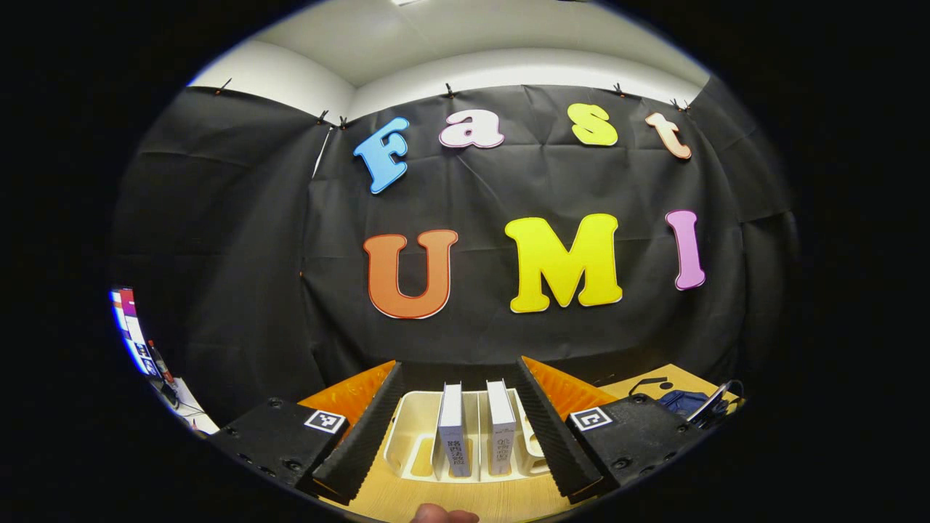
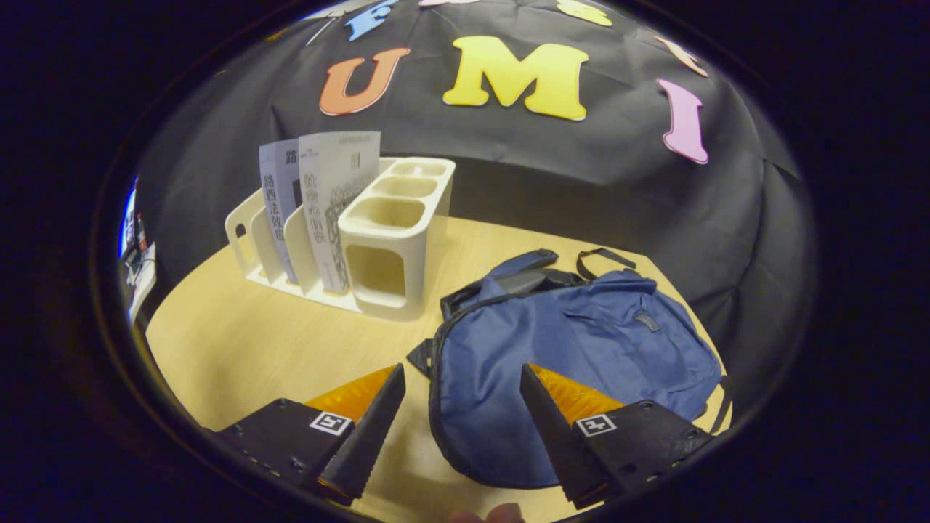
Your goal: Open the schoolbag, grab two books from the bookshelf and put them into the schoolbag.
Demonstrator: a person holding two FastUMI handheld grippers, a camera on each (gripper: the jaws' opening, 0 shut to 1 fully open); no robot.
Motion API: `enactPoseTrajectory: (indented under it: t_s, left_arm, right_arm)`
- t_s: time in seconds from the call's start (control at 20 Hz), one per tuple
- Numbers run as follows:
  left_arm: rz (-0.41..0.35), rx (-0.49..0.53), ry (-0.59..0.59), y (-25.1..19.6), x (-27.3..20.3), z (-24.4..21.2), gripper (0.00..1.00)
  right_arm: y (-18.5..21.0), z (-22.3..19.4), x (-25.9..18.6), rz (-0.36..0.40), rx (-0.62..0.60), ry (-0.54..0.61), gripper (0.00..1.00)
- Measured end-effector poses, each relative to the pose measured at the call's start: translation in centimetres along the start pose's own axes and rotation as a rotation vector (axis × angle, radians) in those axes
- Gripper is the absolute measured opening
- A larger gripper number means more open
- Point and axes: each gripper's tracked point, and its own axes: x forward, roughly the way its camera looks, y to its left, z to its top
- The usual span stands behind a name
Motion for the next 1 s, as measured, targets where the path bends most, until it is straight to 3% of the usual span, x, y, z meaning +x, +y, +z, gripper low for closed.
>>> enactPoseTrajectory:
  t_s: [0.55, 0.75, 0.8, 0.85, 0.9, 0.95, 1.0]
  left_arm:
    - [0.022, 0.018, 0.028, 1.1, -0.2, -0.6, 0.96]
    - [0.021, 0.005, 0.037, 1.3, 0.1, -1.1, 0.96]
    - [0.022, 0.000, 0.039, 1.4, 0.1, -1.1, 0.96]
    - [0.022, -0.006, 0.042, 1.4, 0.1, -1.2, 0.96]
    - [0.023, -0.012, 0.043, 1.4, 0.2, -1.3, 0.96]
    - [0.025, -0.017, 0.045, 1.5, 0.3, -1.4, 0.96]
    - [0.026, -0.022, 0.047, 1.6, 0.4, -1.5, 0.96]
  right_arm:
    - [-0.7, -3.2, 3.8, -0.075, -0.054, 0.094, 0.95]
    - [0.0, -3.0, 3.7, -0.044, -0.037, 0.124, 0.70]
    - [0.0, -2.5, 3.2, -0.049, -0.037, 0.122, 0.48]
    - [-0.3, -2.1, 3.3, -0.062, -0.037, 0.110, 0.40]
    - [-0.3, -1.5, 3.2, -0.065, -0.030, 0.104, 0.15]
    - [-0.1, -1.5, 2.9, -0.055, -0.023, 0.113, 0.08]
    - [-0.2, -1.5, 2.9, -0.042, -0.018, 0.126, 0.07]
